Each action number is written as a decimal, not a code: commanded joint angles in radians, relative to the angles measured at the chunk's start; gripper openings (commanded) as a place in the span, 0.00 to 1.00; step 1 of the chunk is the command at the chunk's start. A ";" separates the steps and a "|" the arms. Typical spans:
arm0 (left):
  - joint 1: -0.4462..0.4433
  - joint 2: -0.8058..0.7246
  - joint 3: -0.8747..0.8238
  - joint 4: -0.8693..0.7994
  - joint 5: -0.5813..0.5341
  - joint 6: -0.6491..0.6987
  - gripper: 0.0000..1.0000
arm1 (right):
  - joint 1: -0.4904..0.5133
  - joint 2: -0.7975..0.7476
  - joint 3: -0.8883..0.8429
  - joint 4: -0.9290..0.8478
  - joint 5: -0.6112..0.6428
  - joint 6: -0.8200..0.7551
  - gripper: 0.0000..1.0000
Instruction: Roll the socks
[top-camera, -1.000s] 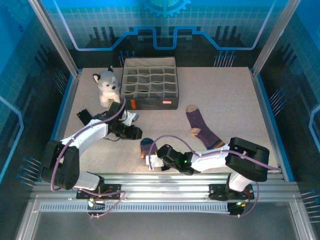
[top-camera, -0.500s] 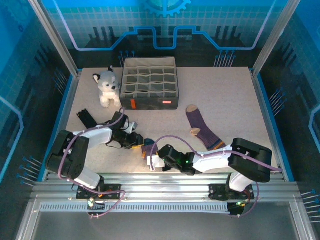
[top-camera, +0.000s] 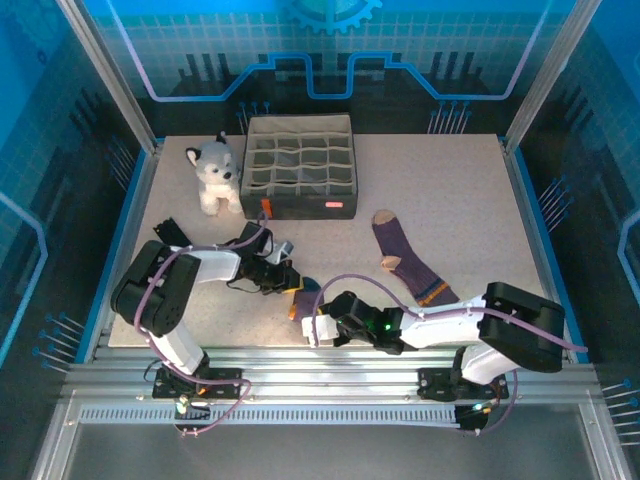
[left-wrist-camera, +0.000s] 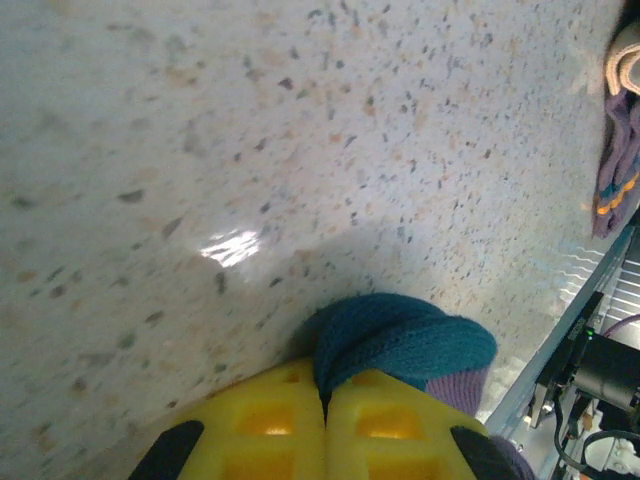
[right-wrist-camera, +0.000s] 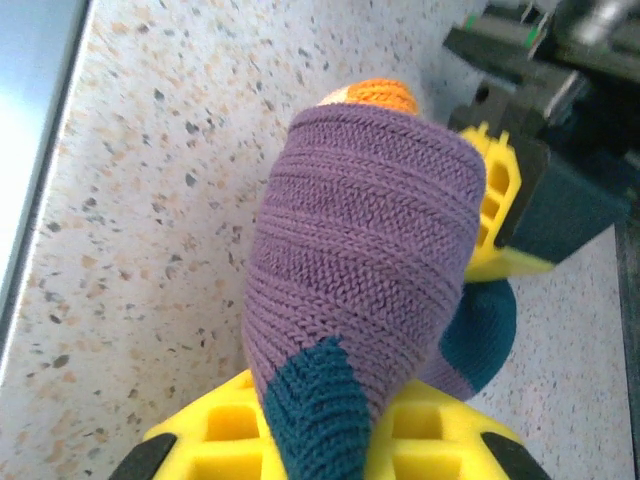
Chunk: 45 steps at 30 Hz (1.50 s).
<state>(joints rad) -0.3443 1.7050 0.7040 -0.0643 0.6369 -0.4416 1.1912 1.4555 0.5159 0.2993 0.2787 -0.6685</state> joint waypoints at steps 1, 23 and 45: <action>-0.014 0.039 0.047 0.067 0.027 0.039 0.00 | 0.008 -0.035 -0.010 0.002 -0.130 -0.030 0.00; -0.023 0.110 0.099 0.064 0.003 0.107 0.00 | -0.193 0.264 0.405 -0.635 -0.791 0.192 0.00; 0.064 -0.015 0.235 -0.238 -0.052 0.343 0.30 | -0.279 0.392 0.495 -0.744 -0.754 0.333 0.00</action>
<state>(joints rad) -0.3168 1.7252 0.9062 -0.2066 0.6064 -0.1780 0.9211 1.8023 1.0164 -0.3443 -0.4805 -0.3584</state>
